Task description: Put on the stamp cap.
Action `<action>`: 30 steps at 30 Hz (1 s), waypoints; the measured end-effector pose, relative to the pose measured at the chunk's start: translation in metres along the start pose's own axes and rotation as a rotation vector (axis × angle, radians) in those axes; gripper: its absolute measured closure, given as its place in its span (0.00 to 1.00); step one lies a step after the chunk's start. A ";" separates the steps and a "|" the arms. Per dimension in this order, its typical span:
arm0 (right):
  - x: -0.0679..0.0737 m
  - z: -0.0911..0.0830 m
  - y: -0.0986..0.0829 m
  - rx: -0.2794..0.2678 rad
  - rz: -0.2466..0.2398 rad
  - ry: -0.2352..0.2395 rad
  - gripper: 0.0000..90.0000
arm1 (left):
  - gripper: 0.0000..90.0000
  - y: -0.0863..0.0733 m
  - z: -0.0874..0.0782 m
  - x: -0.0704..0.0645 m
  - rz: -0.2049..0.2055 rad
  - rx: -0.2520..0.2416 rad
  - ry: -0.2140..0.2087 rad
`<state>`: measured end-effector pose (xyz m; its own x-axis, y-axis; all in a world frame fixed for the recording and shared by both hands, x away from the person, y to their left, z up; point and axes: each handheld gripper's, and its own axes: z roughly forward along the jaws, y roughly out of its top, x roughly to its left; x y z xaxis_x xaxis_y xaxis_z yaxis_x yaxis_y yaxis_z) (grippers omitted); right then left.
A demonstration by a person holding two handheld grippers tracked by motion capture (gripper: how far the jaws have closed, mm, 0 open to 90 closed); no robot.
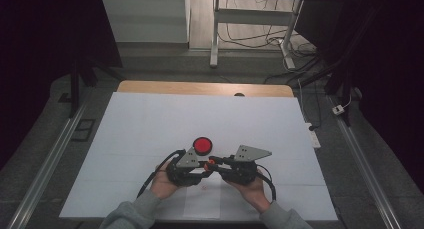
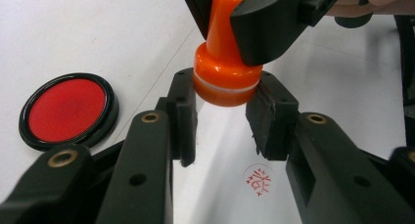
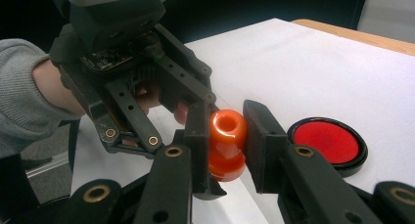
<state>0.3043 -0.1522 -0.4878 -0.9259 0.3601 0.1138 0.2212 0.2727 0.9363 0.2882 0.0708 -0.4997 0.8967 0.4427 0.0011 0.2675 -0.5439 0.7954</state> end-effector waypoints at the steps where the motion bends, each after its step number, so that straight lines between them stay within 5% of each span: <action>1: 0.000 0.000 0.000 0.000 0.000 0.001 0.80 | 0.72 0.000 0.000 0.000 0.000 0.000 0.000; 30: 0.000 -0.002 -0.006 -0.034 0.021 0.007 0.81 | 0.73 0.000 -0.001 -0.006 0.039 -0.013 0.041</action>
<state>0.3025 -0.1554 -0.4925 -0.9234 0.3593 0.1353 0.2299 0.2351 0.9444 0.2820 0.0687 -0.4996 0.8909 0.4505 0.0568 0.2280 -0.5519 0.8022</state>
